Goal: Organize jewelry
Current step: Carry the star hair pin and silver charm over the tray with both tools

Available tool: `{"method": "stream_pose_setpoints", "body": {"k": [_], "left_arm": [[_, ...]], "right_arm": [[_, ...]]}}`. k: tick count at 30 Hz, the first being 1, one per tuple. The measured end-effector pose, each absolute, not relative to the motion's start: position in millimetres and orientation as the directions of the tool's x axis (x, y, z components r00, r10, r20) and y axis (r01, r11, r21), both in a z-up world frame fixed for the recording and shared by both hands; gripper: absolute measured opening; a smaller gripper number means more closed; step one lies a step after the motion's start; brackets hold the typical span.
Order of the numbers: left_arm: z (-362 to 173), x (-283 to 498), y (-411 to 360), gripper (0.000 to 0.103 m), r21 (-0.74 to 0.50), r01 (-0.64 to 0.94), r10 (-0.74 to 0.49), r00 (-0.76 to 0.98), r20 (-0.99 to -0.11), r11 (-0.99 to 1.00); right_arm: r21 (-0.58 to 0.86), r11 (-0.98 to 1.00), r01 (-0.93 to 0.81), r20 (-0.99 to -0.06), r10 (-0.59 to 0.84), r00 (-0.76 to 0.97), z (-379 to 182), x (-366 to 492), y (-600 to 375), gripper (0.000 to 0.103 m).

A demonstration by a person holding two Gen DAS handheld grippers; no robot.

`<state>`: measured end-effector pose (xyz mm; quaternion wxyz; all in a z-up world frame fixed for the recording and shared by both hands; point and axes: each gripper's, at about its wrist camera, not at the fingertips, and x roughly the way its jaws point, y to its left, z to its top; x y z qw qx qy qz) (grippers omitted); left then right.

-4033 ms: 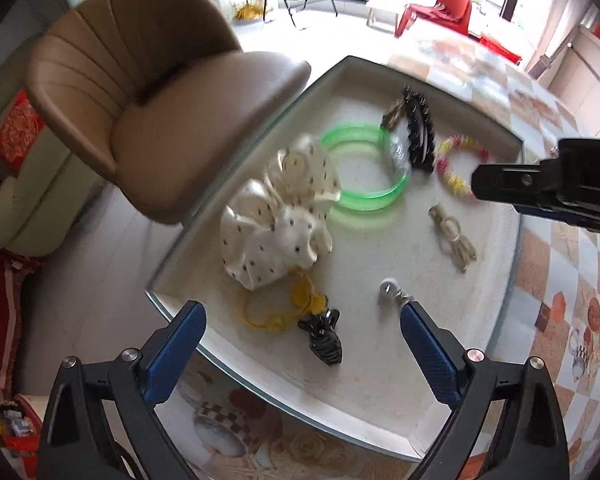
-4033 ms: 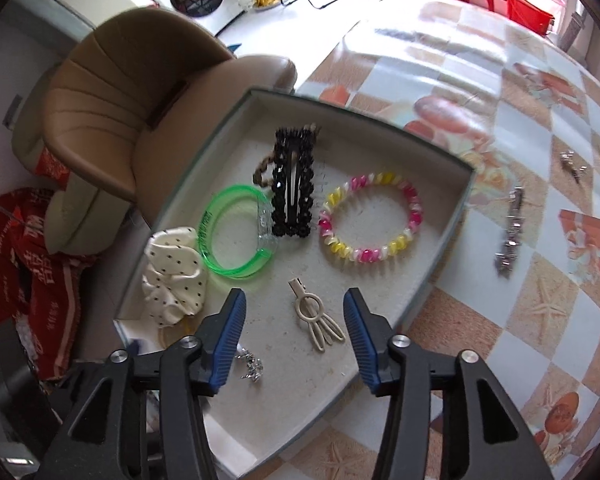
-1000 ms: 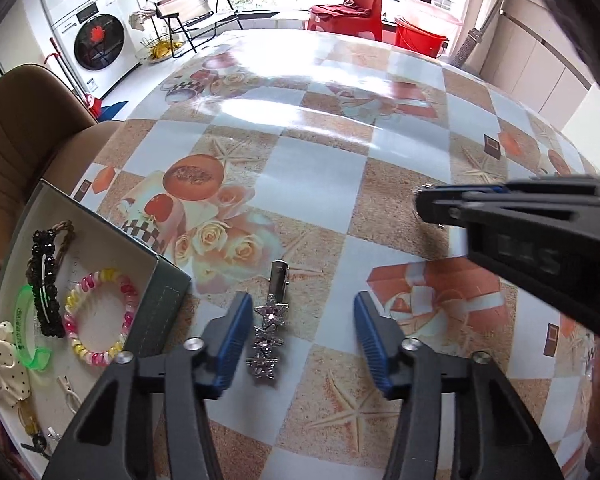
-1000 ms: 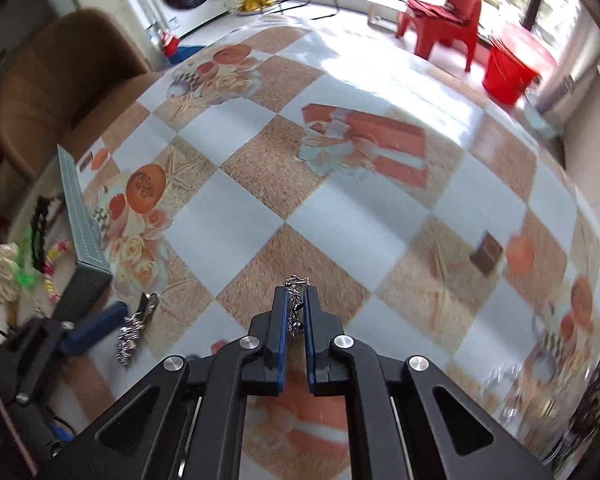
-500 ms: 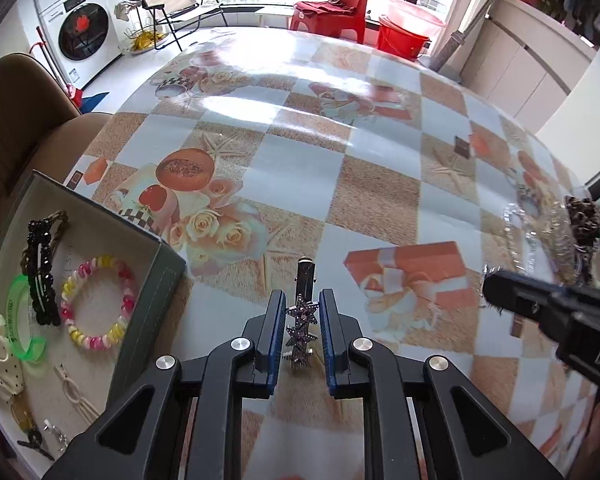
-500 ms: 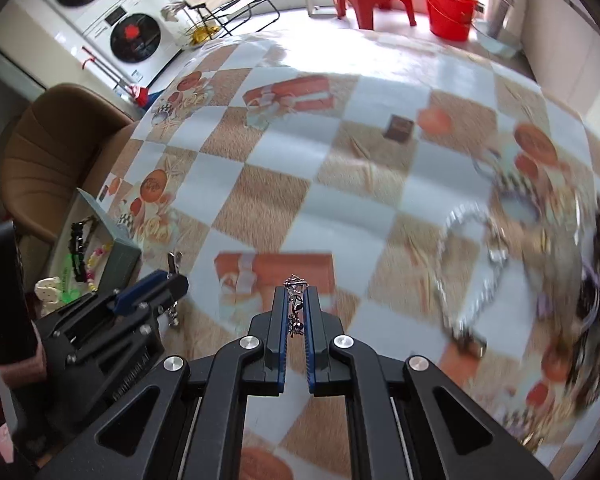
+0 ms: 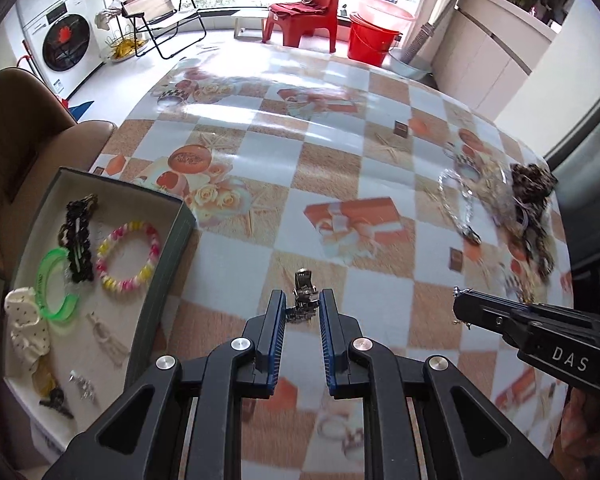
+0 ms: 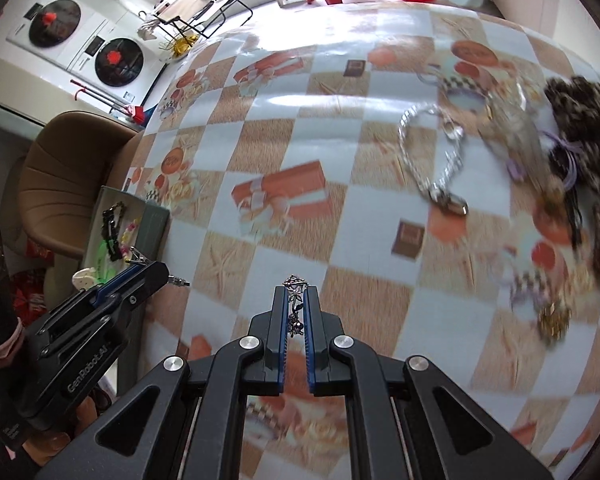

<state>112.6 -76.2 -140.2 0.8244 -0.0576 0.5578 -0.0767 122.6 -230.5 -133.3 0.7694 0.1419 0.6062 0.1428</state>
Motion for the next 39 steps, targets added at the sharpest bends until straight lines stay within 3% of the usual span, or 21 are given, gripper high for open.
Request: {"method": "stream_pose_setpoints", "body": {"k": [18, 39], "left_arm": [[-113.3, 59.7, -54.1, 0.020, -0.225, 0.143, -0.260, 0.318, -0.912, 0.964], [-90.8, 20.4, 59.8, 0.020, -0.250, 0.157, -0.289, 0.336, -0.896, 0.955]], "right_arm": [[0.367, 0.930, 0.010, -0.906, 0.355, 0.229, -102.1, 67.7, -213.8, 0.008], [0.338, 0.941, 0.019, -0.912, 0.323, 0.253, -63.8, 22.4, -107.5, 0.008]]}}
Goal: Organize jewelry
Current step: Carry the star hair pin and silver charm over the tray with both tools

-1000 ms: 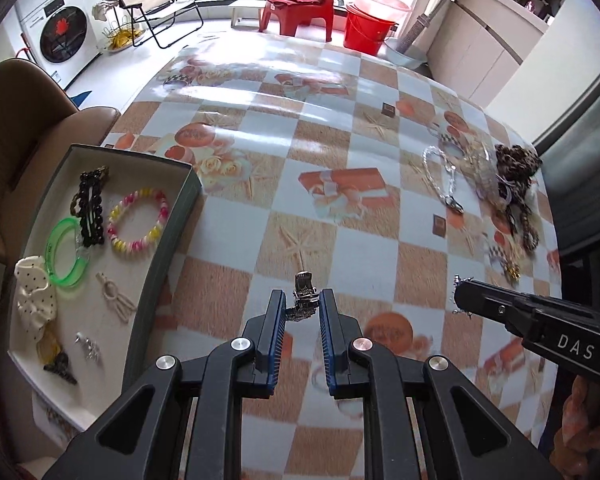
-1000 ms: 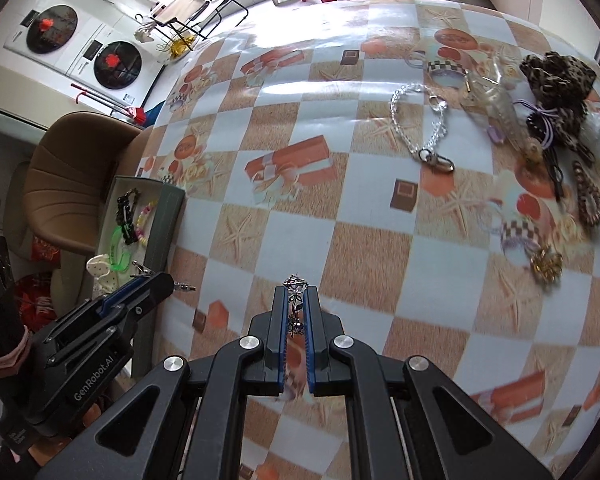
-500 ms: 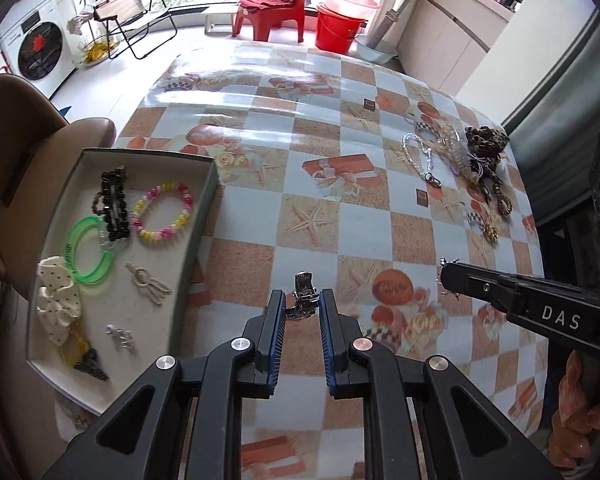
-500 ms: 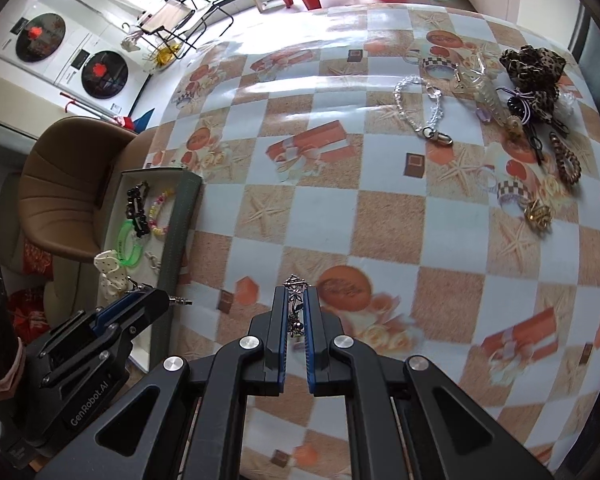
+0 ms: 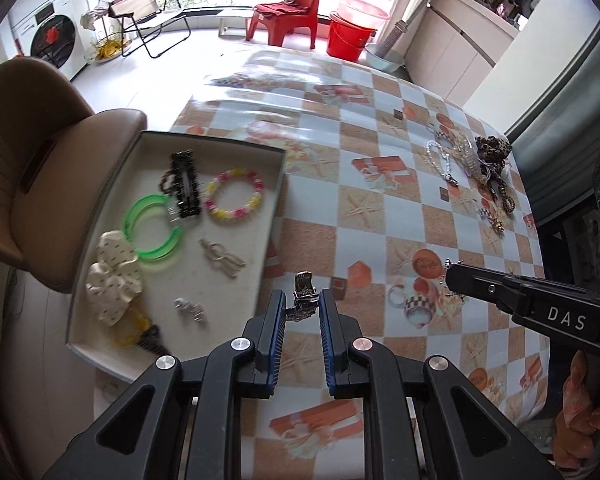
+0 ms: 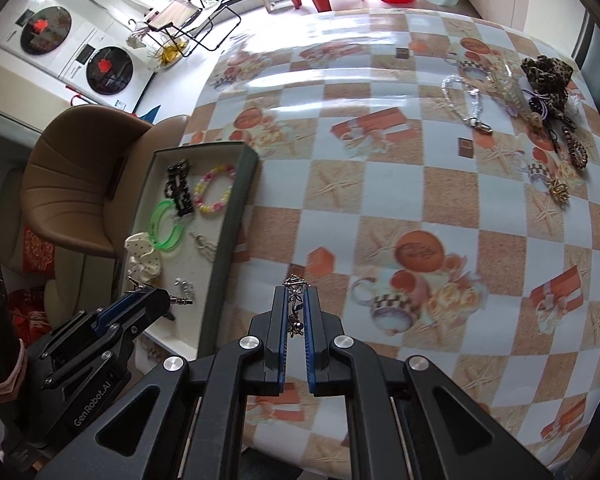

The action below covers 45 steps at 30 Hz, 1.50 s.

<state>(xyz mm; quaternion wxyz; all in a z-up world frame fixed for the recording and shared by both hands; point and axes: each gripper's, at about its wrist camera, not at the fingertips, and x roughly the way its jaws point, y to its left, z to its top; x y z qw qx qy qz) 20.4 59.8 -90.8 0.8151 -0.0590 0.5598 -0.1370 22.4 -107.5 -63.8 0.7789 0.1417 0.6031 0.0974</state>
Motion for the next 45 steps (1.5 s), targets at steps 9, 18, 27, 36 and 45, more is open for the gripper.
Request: {"method": "stream_pose_setpoints", "body": {"k": [9, 18, 27, 36, 45], "left_arm": [[-95.0, 7.6, 111.9, 0.020, -0.238, 0.090, -0.255, 0.344, -0.904, 0.967], [-103.0, 1.6, 155.7, 0.020, -0.231, 0.010, -0.220, 0.350, -0.911, 0.973], [-111.4, 7.7, 175.8, 0.020, -0.231, -0.029, -0.207, 0.347, -0.915, 0.973], [-122.0, 24.3, 173.4, 0.020, -0.219, -0.023, -0.198, 0.342, -0.918, 0.975], [-139.5, 36.3, 167.9, 0.020, -0.213, -0.029, -0.193, 0.316, -0.929, 0.977]], "right_arm": [[0.326, 0.944, -0.042, -0.916, 0.326, 0.235, -53.6, 17.2, -66.5, 0.008], [0.332, 0.938, -0.101, -0.913, 0.346, 0.217, -49.3, 24.6, -31.7, 0.008], [0.332, 0.934, -0.130, -0.914, 0.353, 0.203, -49.8, 36.2, -10.4, 0.008], [0.330, 0.932, -0.150, -0.916, 0.355, 0.189, -58.3, 52.1, 4.4, 0.008], [0.322, 0.932, -0.167, -0.922, 0.349, 0.170, -71.8, 69.9, 13.6, 0.008]]}}
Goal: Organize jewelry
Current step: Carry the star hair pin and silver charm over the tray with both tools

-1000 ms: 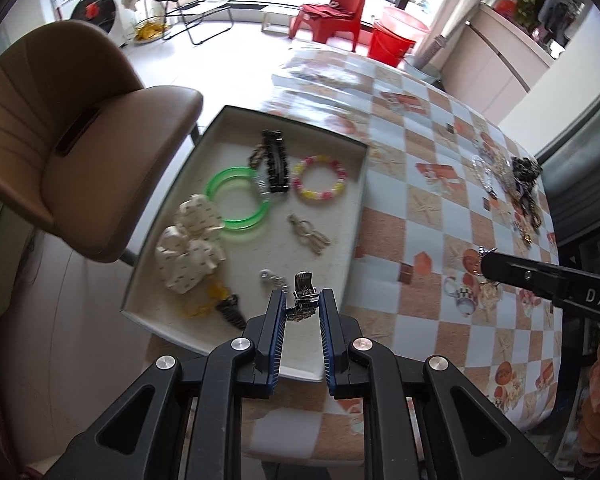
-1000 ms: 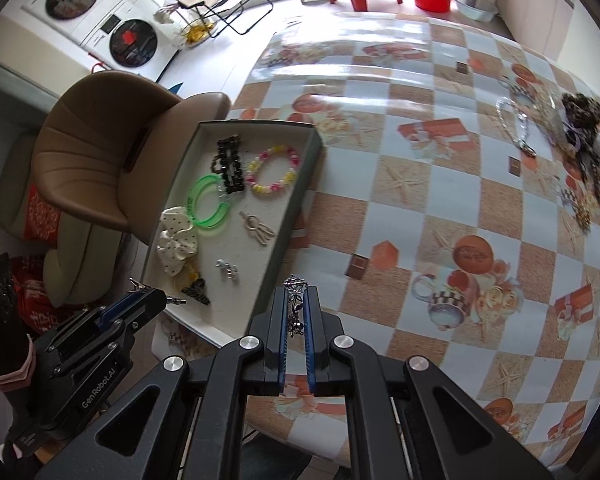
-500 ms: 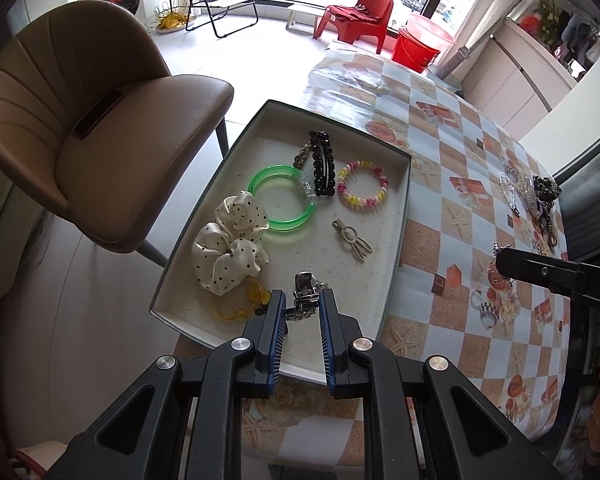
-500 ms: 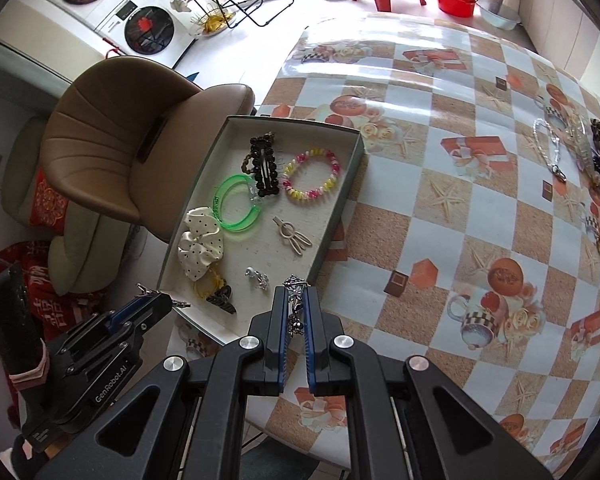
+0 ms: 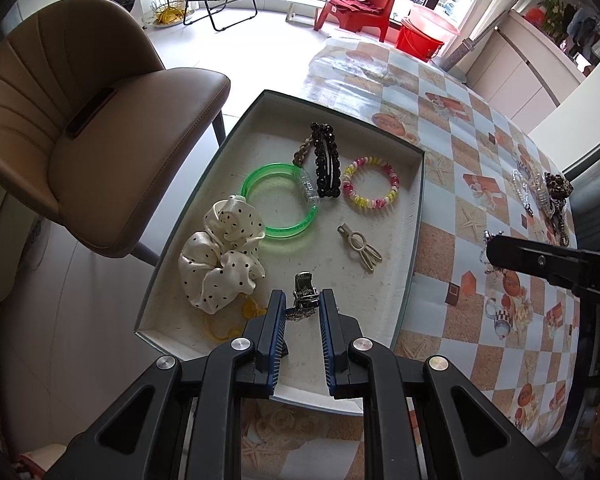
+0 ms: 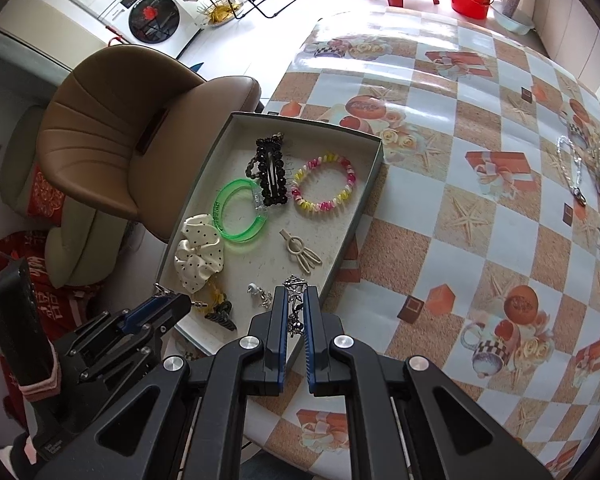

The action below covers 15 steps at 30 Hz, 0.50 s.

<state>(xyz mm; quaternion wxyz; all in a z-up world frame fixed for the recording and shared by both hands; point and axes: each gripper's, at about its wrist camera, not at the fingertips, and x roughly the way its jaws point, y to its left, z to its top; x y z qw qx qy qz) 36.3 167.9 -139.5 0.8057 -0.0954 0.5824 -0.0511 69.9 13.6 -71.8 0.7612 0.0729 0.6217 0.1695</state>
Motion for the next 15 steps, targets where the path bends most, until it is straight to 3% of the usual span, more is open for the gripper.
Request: {"method": "stream_pose_setpoints", "body": {"k": [15], "left_arm": [[-165.4, 58.8, 156.4, 0.020, -0.201, -0.026, -0.185, 0.289, -0.939, 0.979]], "right_arm": [[0.330, 0.923, -0.196, -0.923, 0.359, 0.137, -99.0, 103.1, 30.1, 0.008]]}}
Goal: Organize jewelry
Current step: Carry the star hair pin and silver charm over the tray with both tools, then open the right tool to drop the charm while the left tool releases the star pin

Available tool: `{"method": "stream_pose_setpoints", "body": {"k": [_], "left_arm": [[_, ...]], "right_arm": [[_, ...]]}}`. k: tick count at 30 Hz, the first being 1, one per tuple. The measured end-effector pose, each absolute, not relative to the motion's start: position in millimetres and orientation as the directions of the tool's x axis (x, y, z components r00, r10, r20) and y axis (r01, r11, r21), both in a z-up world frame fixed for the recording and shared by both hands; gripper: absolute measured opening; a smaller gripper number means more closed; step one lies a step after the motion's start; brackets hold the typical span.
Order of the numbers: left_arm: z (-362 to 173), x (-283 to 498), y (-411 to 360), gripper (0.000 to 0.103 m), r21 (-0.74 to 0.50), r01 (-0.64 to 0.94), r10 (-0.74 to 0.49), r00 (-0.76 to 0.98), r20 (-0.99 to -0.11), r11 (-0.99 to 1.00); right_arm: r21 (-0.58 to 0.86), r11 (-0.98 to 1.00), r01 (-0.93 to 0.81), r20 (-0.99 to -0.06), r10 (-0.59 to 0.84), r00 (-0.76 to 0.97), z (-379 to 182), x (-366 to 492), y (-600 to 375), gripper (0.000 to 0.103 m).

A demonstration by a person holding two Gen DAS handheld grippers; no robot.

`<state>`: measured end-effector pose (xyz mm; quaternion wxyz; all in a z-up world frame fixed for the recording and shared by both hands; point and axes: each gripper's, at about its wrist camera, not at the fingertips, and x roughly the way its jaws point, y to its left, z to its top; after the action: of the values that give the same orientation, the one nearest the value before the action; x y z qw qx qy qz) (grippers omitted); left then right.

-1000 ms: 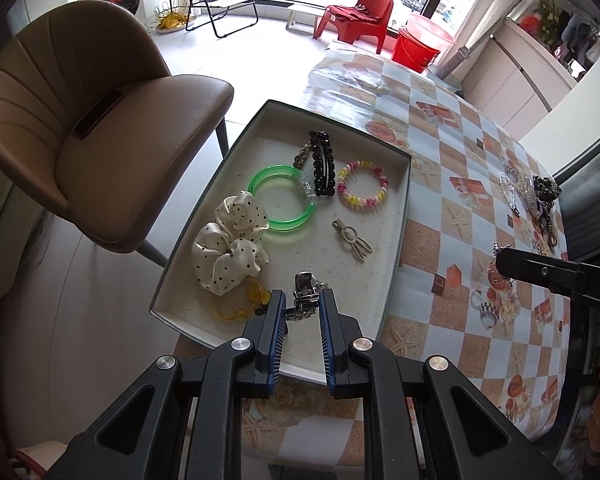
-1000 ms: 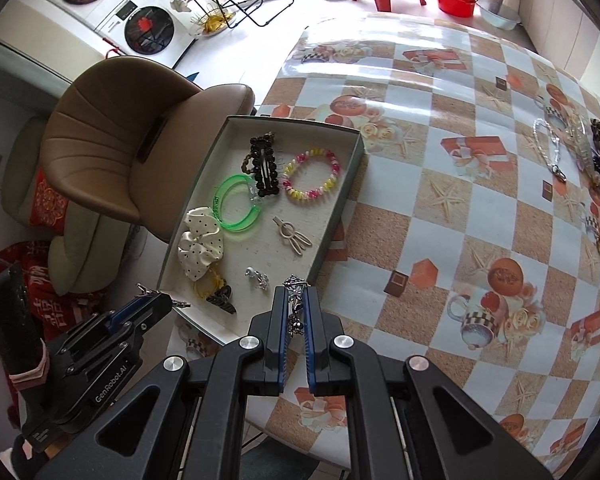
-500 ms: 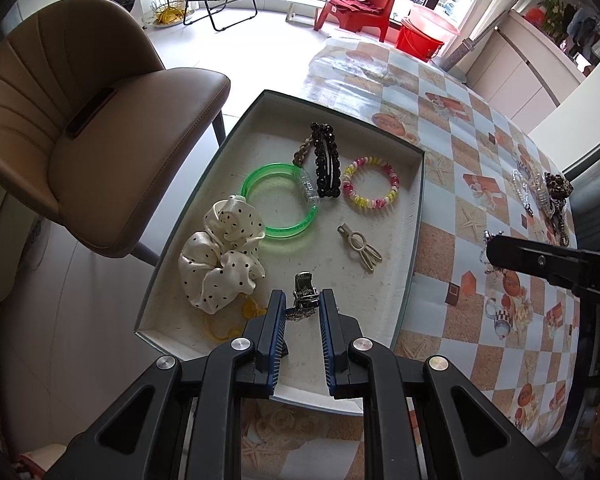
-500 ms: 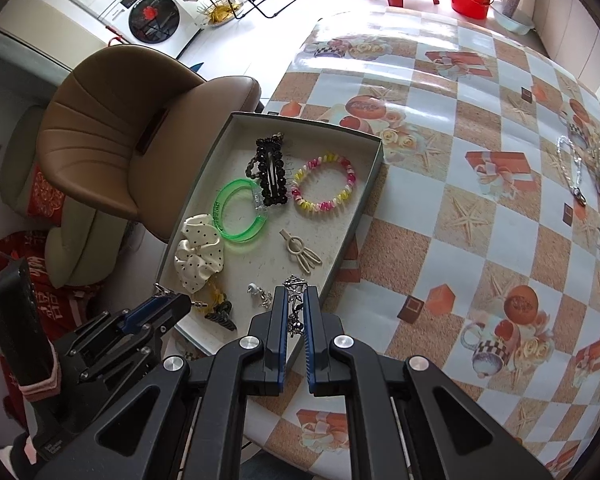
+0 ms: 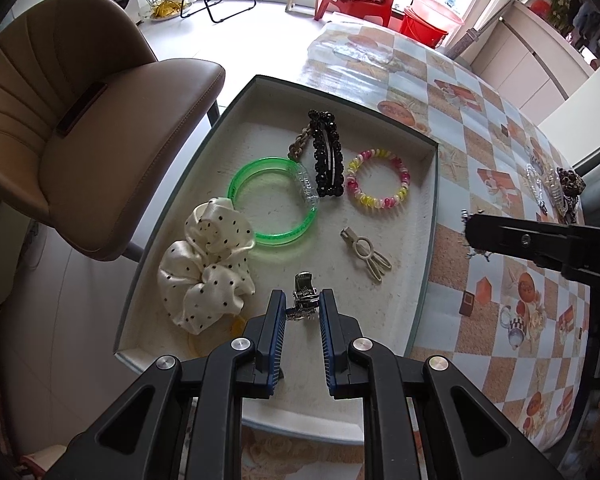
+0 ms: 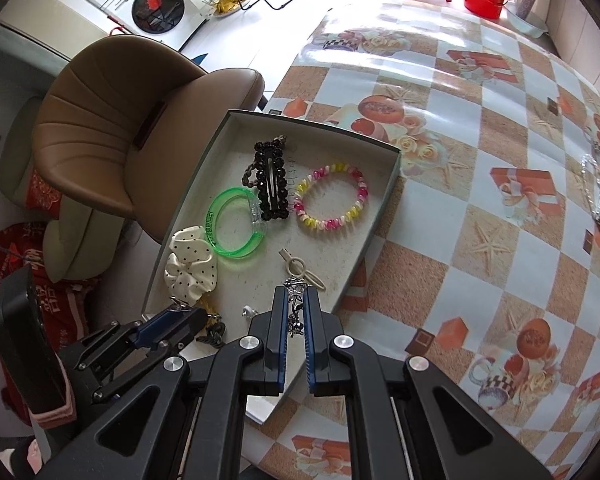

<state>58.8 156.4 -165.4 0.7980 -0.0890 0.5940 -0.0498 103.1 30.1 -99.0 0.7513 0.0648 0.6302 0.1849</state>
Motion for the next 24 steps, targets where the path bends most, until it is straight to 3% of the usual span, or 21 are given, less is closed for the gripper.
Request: {"method": "stream_pose_setpoints", "body": {"k": [24], "left_arm": [[-207.6, 91.0, 139.9, 0.020, -0.143, -0.042, -0.128, 0.257, -0.958, 0.989]], "right_arm": [[0.319, 0.933, -0.166, -0.943, 0.330, 0.039, -189.5, 155.8, 53.2, 0.008]]}}
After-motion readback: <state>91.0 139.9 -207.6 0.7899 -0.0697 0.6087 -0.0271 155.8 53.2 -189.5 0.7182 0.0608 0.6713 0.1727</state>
